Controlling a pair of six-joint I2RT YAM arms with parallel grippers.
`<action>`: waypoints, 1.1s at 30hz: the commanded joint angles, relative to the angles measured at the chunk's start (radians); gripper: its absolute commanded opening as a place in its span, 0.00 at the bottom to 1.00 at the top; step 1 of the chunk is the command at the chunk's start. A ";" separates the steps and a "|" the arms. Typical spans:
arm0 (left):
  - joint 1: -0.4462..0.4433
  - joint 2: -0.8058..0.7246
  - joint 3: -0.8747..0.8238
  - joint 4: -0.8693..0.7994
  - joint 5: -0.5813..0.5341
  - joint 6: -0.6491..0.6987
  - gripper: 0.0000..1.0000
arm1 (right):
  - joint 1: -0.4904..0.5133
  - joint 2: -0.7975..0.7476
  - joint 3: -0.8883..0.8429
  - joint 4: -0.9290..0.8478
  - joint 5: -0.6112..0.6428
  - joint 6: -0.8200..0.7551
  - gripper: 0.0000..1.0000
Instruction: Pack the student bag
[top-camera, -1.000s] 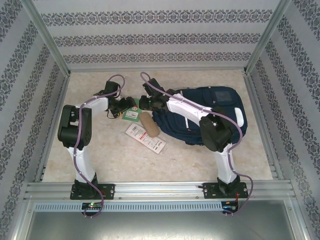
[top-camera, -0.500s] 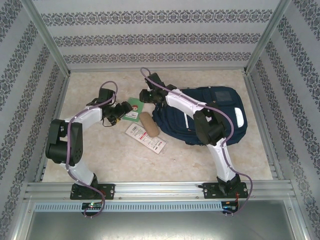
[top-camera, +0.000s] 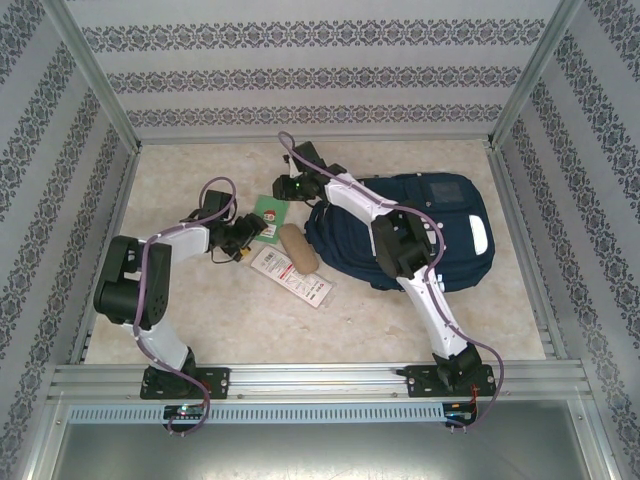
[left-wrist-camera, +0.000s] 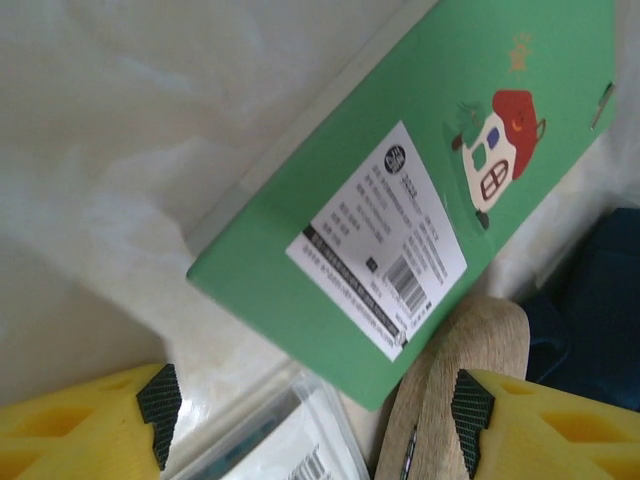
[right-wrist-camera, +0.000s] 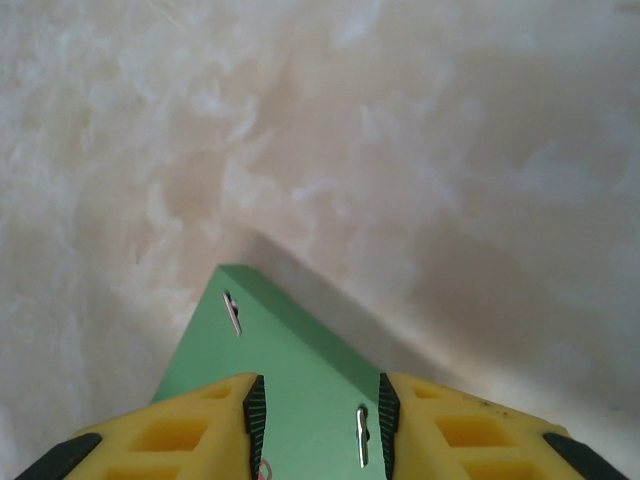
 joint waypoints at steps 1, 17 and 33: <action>-0.012 0.055 0.048 0.050 -0.011 -0.017 0.70 | 0.021 0.012 0.027 -0.044 -0.050 -0.032 0.36; 0.037 0.200 0.291 -0.116 -0.126 0.142 0.60 | 0.080 -0.185 -0.290 0.011 -0.067 0.010 0.32; 0.084 0.112 0.289 -0.186 -0.101 0.238 0.60 | 0.080 -0.301 -0.324 0.010 0.031 0.044 0.34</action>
